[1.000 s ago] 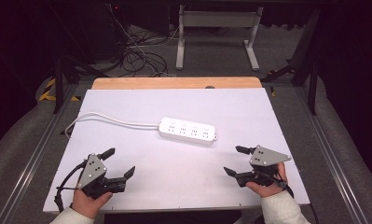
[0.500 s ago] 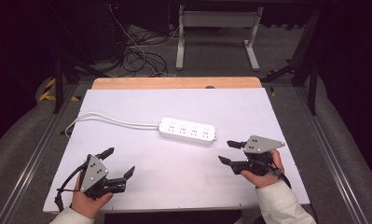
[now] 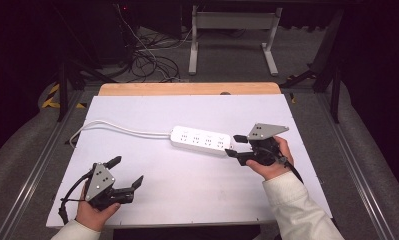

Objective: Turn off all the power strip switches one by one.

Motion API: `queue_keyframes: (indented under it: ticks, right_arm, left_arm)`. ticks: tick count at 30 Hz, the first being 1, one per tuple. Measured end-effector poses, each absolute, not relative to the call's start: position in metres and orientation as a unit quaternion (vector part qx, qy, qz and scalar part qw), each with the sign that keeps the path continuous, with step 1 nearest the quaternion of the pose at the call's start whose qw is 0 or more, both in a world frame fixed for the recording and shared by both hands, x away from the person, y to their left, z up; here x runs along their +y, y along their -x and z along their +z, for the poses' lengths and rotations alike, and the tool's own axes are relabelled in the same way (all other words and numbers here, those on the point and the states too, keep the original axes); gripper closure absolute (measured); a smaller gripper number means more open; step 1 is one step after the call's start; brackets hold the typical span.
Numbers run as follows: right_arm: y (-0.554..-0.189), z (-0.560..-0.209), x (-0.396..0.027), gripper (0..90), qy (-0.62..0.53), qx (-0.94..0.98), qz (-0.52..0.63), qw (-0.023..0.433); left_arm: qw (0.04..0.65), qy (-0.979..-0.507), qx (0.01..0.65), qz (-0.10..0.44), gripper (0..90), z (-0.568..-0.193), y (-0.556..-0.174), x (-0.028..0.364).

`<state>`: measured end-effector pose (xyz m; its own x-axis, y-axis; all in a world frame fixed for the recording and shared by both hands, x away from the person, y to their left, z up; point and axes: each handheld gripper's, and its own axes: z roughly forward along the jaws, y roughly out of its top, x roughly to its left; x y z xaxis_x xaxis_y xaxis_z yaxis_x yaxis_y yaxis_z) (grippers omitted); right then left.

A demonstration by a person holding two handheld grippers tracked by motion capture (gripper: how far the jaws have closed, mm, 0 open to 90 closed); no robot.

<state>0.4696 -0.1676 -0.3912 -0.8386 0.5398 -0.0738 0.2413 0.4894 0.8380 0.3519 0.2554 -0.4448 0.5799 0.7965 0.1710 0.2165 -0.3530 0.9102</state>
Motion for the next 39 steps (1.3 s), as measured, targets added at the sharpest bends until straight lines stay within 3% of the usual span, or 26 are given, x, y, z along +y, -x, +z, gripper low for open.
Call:
queue_keyframes:
  ticks: [25,31,39]
  right_arm:
    - [-0.521,-0.382,-0.142,53.6,-0.249,0.852,0.428,0.170]
    - [-0.529,-0.388,-0.141,63.4,-0.256,0.859,0.415,0.155]
    - [-0.538,-0.391,-0.142,90.0,-0.239,0.867,0.409,0.153]
  left_arm:
    - [0.461,-0.758,0.333,0.319,12.1,-0.445,-0.352,0.255]
    - [0.461,-0.759,0.332,0.319,12.1,-0.445,-0.352,0.255]
    - [0.460,-0.759,0.331,0.320,12.1,-0.445,-0.352,0.255]
